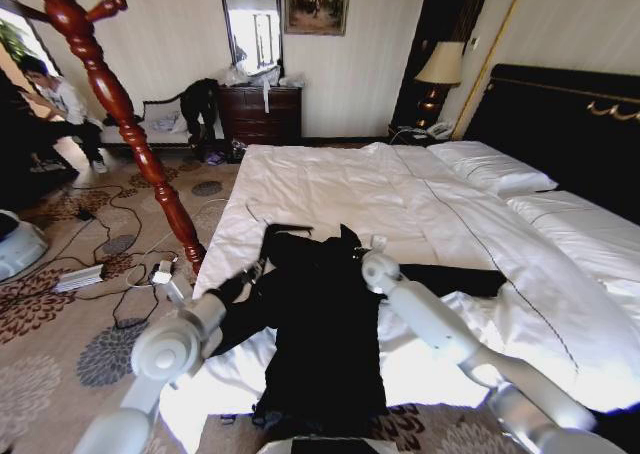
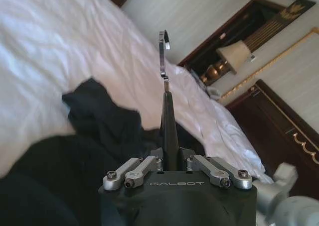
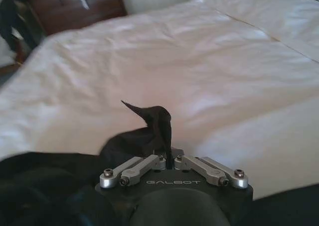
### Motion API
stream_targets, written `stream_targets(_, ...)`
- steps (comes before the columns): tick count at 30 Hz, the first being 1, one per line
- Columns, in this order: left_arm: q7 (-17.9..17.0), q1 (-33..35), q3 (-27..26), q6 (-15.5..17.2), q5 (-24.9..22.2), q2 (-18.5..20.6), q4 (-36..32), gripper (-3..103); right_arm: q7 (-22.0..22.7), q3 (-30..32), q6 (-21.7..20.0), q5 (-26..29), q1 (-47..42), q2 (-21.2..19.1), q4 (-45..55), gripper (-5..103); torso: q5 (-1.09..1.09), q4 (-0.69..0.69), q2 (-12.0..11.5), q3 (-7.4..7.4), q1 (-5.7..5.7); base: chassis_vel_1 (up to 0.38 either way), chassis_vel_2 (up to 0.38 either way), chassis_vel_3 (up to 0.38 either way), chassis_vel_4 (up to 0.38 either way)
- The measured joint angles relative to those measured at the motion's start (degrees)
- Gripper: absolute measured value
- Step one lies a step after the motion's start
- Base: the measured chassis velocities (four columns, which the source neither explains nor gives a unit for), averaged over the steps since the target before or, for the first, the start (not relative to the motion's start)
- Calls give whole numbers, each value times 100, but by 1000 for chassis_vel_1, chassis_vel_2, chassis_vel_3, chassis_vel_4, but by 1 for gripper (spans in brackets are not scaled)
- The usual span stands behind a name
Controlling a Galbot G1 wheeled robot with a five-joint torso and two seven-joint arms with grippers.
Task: Pick up the clothes from the bed and hang them on the clothes hanger.
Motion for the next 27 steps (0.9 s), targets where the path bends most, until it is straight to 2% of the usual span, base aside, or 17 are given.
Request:
stream_targets(3, 8, 38, 158, 23, -154, -133, 108, 16, -436, 127, 278, 81, -150, -199, 381, 2, -1, 0, 0, 0, 0, 0, 0, 0, 0)
stream_targets(4, 8, 38, 158, 23, -154, -133, 108, 16, -436, 127, 278, 81, -150, -199, 381, 2, -1, 0, 0, 0, 0, 0, 0, 0, 0)
stream_targets(5, 30, 20, 267, 76, -250, -233, 185, 16, -657, 166, 454, 76, -219, -254, 501, 2, 0, 0, 0, 0, 0, 0, 0, 0, 0)
stream_targets(8, 216, -44, 523, 151, -244, -429, 522, 16, -1029, 186, 781, 12, -335, -271, 625, 2, 0, 1, 0, 0, 0, 0, 0, 0, 0)
stream_targets(20, 914, -482, 999, 177, -281, -1063, 1514, 16, -1358, 121, 1175, -58, -618, -213, 1011, 2, 0, 1, 0, 1, 0, 0, 0, 0, 0)
stream_targets(22, 1189, -586, 1173, 289, -240, -1222, 1726, 16, -1583, 144, 1391, -218, -668, -164, 972, 2, 0, 1, 0, 1, 0, 0, 0, 0, 0)
stream_targets(27, 1385, -726, 1305, 302, -144, -1235, 1977, 16, -1700, 181, 1553, -208, -679, -89, 968, 2, -1, 1, 0, 1, 0, 0, 0, 0, 0)
